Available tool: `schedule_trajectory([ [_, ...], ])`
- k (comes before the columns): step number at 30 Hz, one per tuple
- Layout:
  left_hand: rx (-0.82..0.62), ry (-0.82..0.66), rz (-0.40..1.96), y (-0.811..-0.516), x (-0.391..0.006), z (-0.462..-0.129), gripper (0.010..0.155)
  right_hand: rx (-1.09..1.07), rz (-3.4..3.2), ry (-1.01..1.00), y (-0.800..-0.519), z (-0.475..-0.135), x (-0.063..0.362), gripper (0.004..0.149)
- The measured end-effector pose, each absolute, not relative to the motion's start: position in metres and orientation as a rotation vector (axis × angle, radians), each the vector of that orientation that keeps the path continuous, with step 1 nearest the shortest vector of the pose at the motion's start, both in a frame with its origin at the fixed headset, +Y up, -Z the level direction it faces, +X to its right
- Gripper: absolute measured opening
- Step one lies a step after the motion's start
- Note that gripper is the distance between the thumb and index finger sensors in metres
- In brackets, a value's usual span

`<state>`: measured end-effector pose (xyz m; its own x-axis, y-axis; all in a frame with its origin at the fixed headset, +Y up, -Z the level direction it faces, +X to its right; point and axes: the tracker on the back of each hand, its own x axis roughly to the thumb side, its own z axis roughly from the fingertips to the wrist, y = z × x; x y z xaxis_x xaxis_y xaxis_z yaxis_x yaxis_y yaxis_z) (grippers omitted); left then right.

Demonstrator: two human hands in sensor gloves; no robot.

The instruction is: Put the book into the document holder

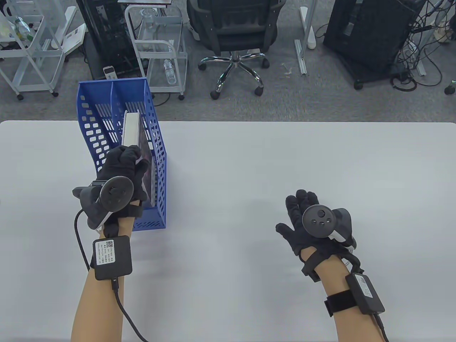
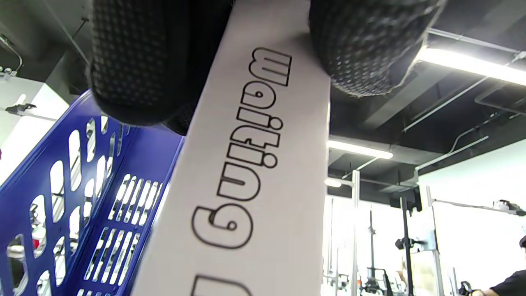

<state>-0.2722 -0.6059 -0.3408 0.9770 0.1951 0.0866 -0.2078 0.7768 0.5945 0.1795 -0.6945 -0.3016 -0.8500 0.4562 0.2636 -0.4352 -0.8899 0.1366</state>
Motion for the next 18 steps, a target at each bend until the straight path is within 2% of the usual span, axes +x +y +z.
schedule_trajectory([
  [18,0.582,0.017,0.267,-0.619,-0.278,-0.352,0.052,0.404,2.634,0.155,-0.698,-0.303,0.178,0.080],
])
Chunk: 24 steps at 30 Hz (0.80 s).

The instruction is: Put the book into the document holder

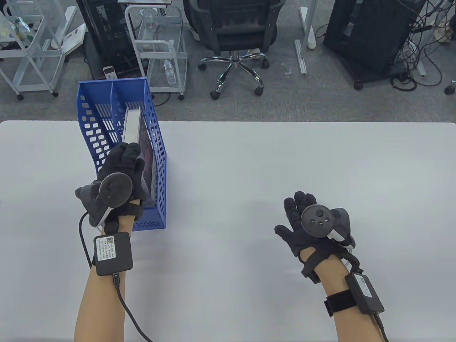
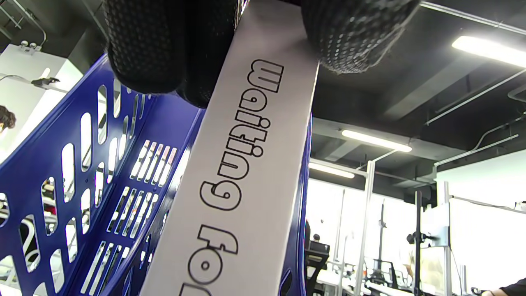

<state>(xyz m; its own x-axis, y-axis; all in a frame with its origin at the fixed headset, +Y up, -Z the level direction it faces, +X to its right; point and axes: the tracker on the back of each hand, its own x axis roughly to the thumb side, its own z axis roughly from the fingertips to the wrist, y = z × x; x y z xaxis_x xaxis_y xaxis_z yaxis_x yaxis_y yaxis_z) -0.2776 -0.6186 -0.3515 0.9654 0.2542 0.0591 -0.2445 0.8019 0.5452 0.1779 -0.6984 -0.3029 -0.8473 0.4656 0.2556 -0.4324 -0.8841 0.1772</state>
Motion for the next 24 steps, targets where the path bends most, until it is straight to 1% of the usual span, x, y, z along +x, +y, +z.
schedule_trajectory([
  [3,0.577,0.013,0.261,-0.619,-0.277,-0.352,0.053,0.401,2.634,0.159,-0.698,-0.303,0.178,0.080],
  [6,0.568,-0.001,0.242,-0.621,-0.279,-0.351,0.058,0.397,2.625,0.155,-0.697,-0.303,0.179,0.080],
  [10,0.560,0.001,0.282,-0.615,-0.283,-0.345,0.065,0.386,2.601,0.133,-0.693,-0.302,0.183,0.080],
  [13,0.610,-0.013,0.339,-0.599,-0.281,-0.334,0.069,0.381,2.594,0.131,-0.693,-0.302,0.184,0.080],
  [14,0.641,-0.014,0.356,-0.588,-0.276,-0.326,0.070,0.380,2.593,0.131,-0.693,-0.302,0.184,0.080],
  [16,0.659,-0.032,0.380,-0.573,-0.266,-0.315,0.071,0.380,2.592,0.132,-0.693,-0.303,0.184,0.080],
  [18,0.675,-0.048,0.382,-0.560,-0.251,-0.305,0.069,0.382,2.591,0.131,-0.693,-0.303,0.184,0.080],
  [20,0.593,-0.054,0.383,-0.553,-0.234,-0.299,0.069,0.386,2.590,0.130,-0.693,-0.303,0.184,0.080],
  [21,0.511,-0.058,0.396,-0.552,-0.224,-0.296,0.071,0.389,2.588,0.125,-0.693,-0.303,0.183,0.080],
  [22,0.433,-0.065,0.433,-0.554,-0.214,-0.294,0.073,0.390,2.587,0.123,-0.693,-0.303,0.183,0.081],
  [24,0.322,-0.086,0.513,-0.563,-0.200,-0.294,0.076,0.396,2.589,0.123,-0.693,-0.304,0.182,0.081],
])
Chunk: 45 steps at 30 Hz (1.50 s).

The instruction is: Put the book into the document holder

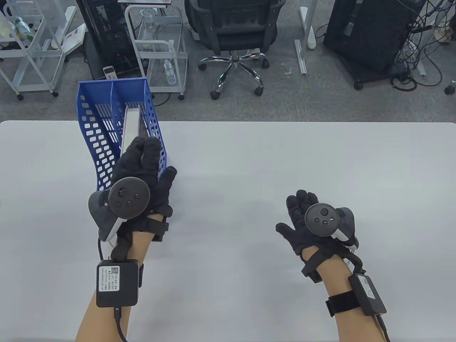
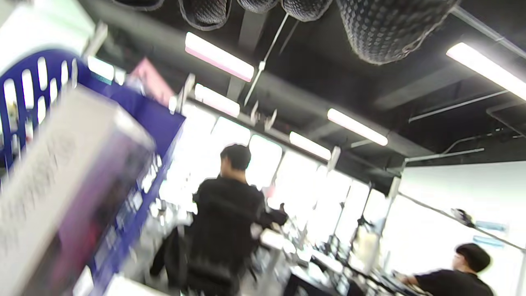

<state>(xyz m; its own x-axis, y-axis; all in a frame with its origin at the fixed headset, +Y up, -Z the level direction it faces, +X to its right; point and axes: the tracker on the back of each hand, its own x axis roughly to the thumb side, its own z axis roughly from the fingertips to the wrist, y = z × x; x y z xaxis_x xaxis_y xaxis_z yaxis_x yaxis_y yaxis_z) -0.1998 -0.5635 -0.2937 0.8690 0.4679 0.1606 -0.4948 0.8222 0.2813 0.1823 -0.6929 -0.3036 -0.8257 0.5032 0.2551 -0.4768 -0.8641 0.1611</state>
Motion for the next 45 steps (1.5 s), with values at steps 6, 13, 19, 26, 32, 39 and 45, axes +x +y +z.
schedule_trajectory([
  [6,-0.148,-0.130,0.603,-0.626,-0.160,-0.293,0.086,0.419,2.584,0.137,-0.692,-0.301,0.175,0.079],
  [13,-0.344,-0.168,0.556,-0.684,-0.132,-0.281,0.093,0.463,2.587,0.155,-0.693,-0.297,0.164,0.082],
  [19,-0.351,-0.157,0.535,-0.716,-0.133,-0.281,0.092,0.500,2.585,0.188,-0.696,-0.294,0.154,0.083],
  [26,-0.345,-0.109,0.558,-0.725,-0.146,-0.288,0.091,0.540,2.583,0.291,-0.706,-0.292,0.142,0.084],
  [32,-0.331,-0.086,0.592,-0.720,-0.157,-0.291,0.090,0.581,2.579,0.369,-0.713,-0.291,0.132,0.084],
  [39,-0.345,-0.090,0.566,-0.723,-0.154,-0.292,0.090,0.582,2.580,0.400,-0.714,-0.289,0.130,0.084],
  [45,-0.346,-0.102,0.560,-0.722,-0.151,-0.290,0.091,0.582,2.580,0.409,-0.714,-0.288,0.129,0.085],
])
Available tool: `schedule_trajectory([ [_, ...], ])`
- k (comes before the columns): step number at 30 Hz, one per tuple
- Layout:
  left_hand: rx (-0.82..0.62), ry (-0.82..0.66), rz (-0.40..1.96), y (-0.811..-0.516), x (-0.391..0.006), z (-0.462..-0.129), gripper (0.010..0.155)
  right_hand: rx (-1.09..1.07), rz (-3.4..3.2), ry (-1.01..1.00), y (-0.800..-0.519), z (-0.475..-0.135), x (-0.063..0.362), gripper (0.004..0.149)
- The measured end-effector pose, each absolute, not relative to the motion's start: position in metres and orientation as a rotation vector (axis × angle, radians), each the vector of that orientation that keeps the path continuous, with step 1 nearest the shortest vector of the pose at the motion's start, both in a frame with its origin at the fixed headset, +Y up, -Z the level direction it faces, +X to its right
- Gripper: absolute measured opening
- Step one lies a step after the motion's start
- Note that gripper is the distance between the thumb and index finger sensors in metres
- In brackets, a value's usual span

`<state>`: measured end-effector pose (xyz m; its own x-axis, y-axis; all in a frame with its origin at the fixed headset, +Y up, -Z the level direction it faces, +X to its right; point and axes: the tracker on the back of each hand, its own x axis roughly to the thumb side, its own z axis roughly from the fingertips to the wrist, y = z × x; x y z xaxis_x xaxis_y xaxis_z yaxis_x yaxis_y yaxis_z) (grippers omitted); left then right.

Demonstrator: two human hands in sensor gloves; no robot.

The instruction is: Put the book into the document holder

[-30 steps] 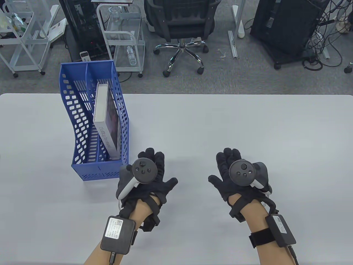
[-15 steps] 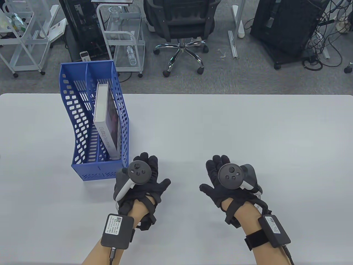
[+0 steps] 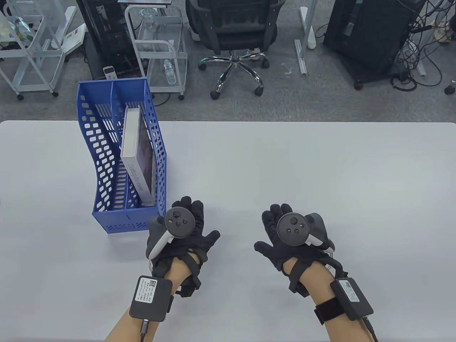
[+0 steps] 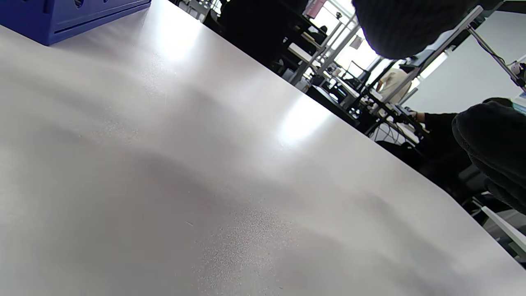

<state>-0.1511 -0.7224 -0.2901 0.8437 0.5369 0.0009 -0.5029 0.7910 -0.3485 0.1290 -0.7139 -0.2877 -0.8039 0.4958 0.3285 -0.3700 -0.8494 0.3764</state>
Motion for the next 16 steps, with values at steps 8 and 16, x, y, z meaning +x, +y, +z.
schedule_trajectory([
  [8,-0.363,-0.101,0.545,-0.7266,-0.1502,-0.2908,0.091,0.585,2.578,0.423,-0.7151,-0.2889,0.1295,0.085],
  [16,-0.374,-0.108,0.525,-0.7286,-0.1468,-0.2903,0.091,0.580,2.573,0.428,-0.7145,-0.2892,0.1304,0.085],
])
